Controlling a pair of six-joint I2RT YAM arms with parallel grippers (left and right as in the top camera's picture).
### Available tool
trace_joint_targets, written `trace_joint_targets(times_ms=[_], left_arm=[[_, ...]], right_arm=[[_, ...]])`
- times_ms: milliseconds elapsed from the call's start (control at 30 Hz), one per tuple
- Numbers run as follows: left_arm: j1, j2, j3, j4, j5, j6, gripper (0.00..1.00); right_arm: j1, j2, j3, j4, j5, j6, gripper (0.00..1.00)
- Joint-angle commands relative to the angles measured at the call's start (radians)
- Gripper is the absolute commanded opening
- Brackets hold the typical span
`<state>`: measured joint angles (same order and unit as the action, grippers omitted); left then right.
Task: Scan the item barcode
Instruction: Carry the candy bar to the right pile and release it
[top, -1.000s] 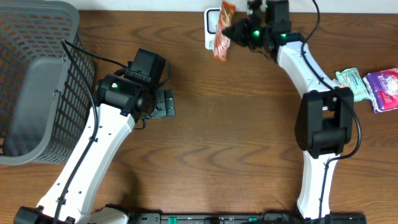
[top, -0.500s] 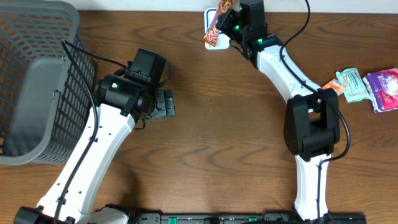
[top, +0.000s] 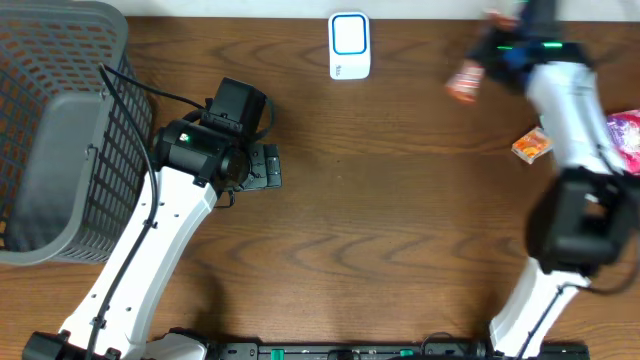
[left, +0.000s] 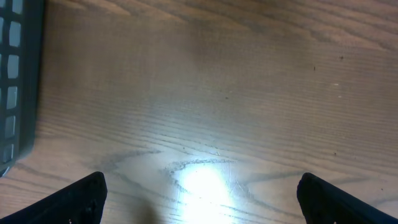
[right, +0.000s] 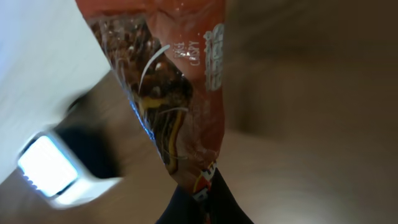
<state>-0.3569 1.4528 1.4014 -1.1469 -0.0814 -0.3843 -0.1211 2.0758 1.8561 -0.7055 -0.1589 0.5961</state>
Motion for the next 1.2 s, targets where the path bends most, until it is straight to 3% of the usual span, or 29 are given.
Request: trace_joint_targets(times_ms=[0,133,333,400,467,567,633,667,700,933,1167], left_arm=[[0.002,0.0,0.005,-0.003,-0.006,0.014,0.98],[0.002,0.0,0.005,-0.003,-0.006,0.014,0.98],[0.002,0.0,0.005,-0.003,-0.006,0.014,0.98],[0.002,0.0,0.005,-0.003,-0.006,0.014,0.98],[0.002,0.0,0.005,-0.003,-0.006,0.014,0.98],[0.002,0.0,0.005,-0.003,-0.006,0.014,0.98],[0.002,0.0,0.005,-0.003,-0.006,0.014,0.98],[0.002,0.0,0.005,-0.003,-0.006,0.014,0.98],[0.002,0.0,0.005,-0.003,-0.006,0.014,0.98],[0.002,0.0,0.005,-0.003,-0.006,0.014,0.98],[0.002,0.0,0.005,-0.003,-0.006,0.014,0.98]], right_arm=[[-0.111,-0.062,0.01,-0.097,0.058,-0.21,0.01],[-0.236,-0.046,0.009,-0.221,0.091,-0.364,0.01],[-0.343,0.022,0.006,-0.278,0.107,-0.447,0.05],[-0.355,0.039,0.006,-0.28,0.112,-0.466,0.21],[-0.362,0.045,0.006,-0.28,0.129,-0.462,0.52],[-0.369,0.038,0.01,-0.285,0.132,-0.457,0.62],[-0.375,0.017,0.016,-0.305,0.131,-0.454,0.75],[-0.377,0.003,0.02,-0.317,0.131,-0.451,0.82],[-0.38,-0.014,0.028,-0.335,0.13,-0.449,0.96],[-0.381,-0.228,0.062,-0.476,0.105,-0.36,0.99],[-0.363,-0.487,0.059,-0.689,-0.092,-0.358,0.99]])
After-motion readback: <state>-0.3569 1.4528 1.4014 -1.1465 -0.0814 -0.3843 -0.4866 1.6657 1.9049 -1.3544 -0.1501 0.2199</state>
